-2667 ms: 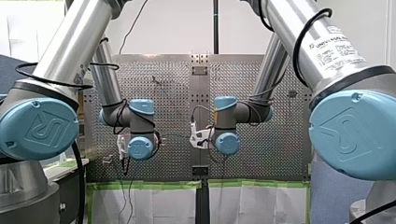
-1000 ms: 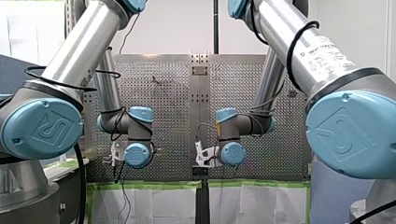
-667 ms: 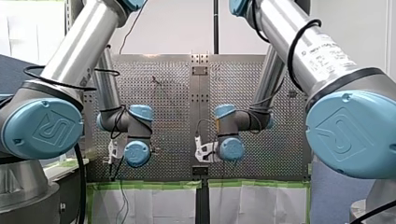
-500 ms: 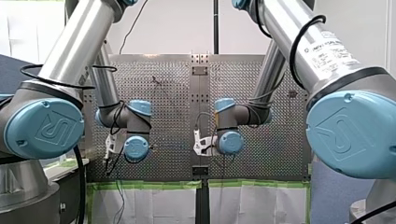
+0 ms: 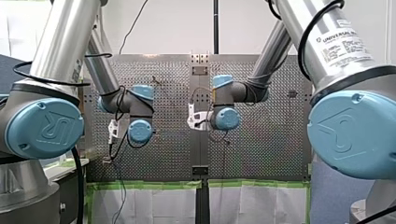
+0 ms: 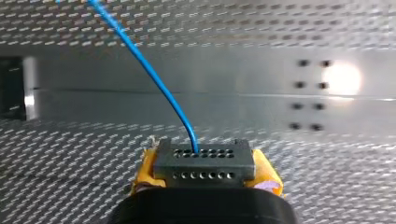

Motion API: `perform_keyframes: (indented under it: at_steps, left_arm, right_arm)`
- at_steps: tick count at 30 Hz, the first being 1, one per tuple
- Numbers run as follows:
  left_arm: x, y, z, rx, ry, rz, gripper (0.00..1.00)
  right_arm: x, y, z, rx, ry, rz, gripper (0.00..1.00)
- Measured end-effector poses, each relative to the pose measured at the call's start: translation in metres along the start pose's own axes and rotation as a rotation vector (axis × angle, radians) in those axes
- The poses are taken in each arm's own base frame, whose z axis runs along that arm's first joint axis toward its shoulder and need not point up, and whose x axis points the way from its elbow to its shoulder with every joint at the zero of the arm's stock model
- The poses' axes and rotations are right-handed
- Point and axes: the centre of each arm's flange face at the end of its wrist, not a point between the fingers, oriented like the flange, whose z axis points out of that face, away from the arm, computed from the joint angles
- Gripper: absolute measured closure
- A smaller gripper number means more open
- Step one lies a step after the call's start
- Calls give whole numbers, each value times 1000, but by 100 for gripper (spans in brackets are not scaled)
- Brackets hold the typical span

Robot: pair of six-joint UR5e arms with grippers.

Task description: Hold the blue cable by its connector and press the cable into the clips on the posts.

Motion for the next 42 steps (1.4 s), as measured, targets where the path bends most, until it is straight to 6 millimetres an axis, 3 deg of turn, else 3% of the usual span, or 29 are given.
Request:
perform_keyframes:
  at_steps: [13, 26, 35, 39, 42]
  left_arm:
    - [-65, -6, 28, -17, -74, -74, 100]
    - [-127, 5, 43, -39, -113, -112, 100]
    - [-170, 20, 76, -34, -145, -131, 100]
    - [-201, 34, 89, -38, -179, -138, 100]
    - [-209, 42, 99, -40, -176, -123, 100]
  right_arm:
    - [51, -11, 27, 20, 50, 17, 100]
    - [90, -20, 49, 57, 83, 27, 100]
    - [119, -25, 62, 70, 96, 13, 100]
    - [124, -25, 65, 69, 102, 9, 100]
    - [127, -25, 67, 71, 107, 9, 100]
